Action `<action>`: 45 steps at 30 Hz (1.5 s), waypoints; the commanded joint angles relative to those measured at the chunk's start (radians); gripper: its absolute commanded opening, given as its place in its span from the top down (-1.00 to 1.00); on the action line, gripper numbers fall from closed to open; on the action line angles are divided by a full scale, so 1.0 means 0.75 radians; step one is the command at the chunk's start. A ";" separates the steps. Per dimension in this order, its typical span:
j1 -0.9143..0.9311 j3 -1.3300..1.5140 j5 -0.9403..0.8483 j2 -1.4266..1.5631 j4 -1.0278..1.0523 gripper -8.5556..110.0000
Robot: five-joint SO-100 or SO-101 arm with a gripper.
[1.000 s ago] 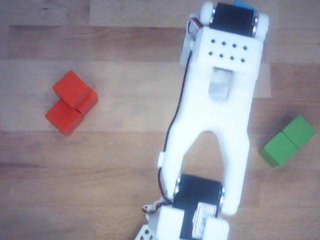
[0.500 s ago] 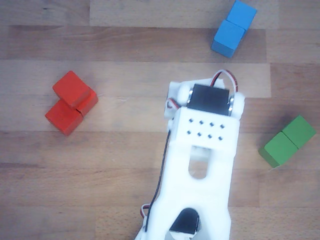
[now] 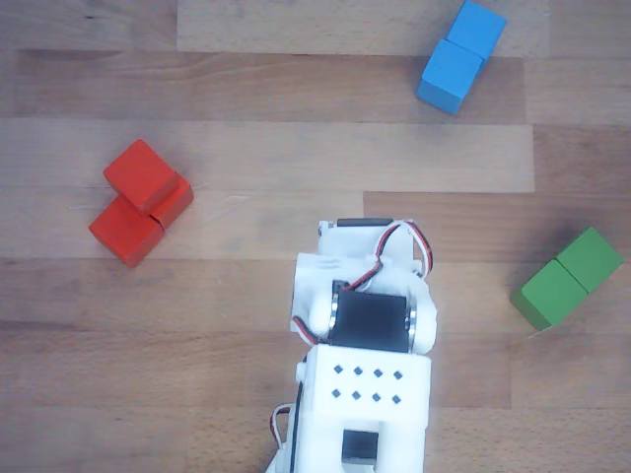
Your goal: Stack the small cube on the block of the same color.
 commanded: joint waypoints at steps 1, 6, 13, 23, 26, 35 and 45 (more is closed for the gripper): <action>-0.025 0.084 0.037 0.202 -0.008 0.86; -0.016 0.141 0.037 0.356 0.049 0.86; -0.022 0.209 0.035 0.695 0.217 0.86; -0.016 0.262 0.041 0.963 0.333 0.86; -0.012 0.264 0.051 0.965 0.333 0.86; -0.014 0.256 0.039 0.953 0.335 0.86; -0.014 0.256 0.039 0.953 0.335 0.86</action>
